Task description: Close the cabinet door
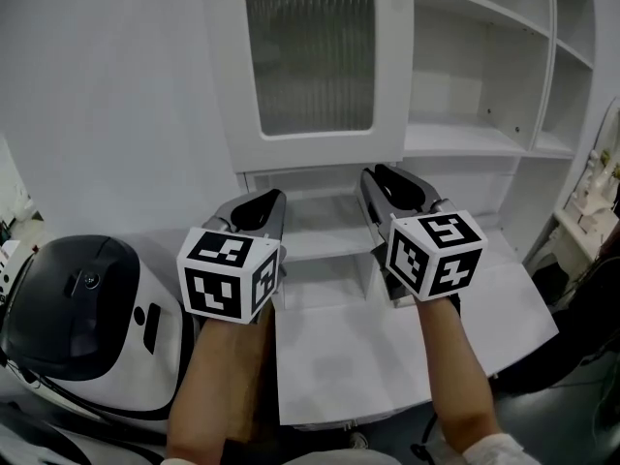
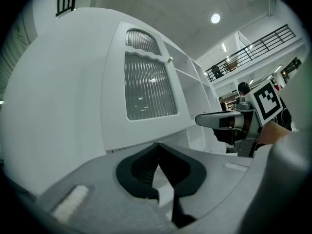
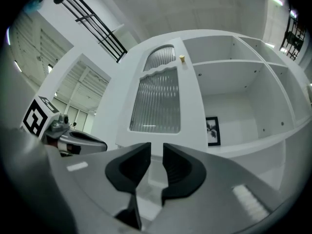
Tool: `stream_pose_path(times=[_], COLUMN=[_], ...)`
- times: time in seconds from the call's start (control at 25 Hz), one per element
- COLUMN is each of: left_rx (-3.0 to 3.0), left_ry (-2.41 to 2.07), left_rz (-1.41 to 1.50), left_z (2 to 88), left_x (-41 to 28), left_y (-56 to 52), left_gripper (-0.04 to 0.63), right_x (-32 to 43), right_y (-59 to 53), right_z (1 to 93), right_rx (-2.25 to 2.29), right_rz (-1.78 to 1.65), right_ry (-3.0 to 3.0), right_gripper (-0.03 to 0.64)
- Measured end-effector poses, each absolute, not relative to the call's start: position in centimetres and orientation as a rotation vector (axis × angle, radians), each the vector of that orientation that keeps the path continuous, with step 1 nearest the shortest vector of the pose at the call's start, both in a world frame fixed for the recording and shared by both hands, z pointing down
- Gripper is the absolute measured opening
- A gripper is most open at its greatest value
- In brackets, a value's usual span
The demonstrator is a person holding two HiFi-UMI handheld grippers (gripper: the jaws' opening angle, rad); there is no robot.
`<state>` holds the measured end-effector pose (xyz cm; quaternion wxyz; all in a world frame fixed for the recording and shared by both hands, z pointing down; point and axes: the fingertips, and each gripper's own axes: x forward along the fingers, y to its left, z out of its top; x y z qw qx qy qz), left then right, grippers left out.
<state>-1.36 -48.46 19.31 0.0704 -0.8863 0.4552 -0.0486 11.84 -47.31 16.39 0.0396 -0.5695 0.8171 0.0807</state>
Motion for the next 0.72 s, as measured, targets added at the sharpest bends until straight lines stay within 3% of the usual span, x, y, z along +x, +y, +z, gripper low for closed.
stream_pose_path(times=[0.32, 0.72], left_rx=[-2.664, -2.661], left_ry=[1.351, 1.351], left_rz=[-0.120, -0.125], left_z=[19.4, 20.0], left_x=[-3.3, -4.7], left_y=[-45.9, -43.8], left_gripper=[-0.002, -0.002], right_x=[8.6, 7.3], right_y=[-44.0, -41.6], right_z=[17.0, 17.0], right_rx=[-1.717, -1.711], right_rz=[0.239, 0.240], right_ry=[2.539, 2.538], right_gripper=[0.003, 0.003])
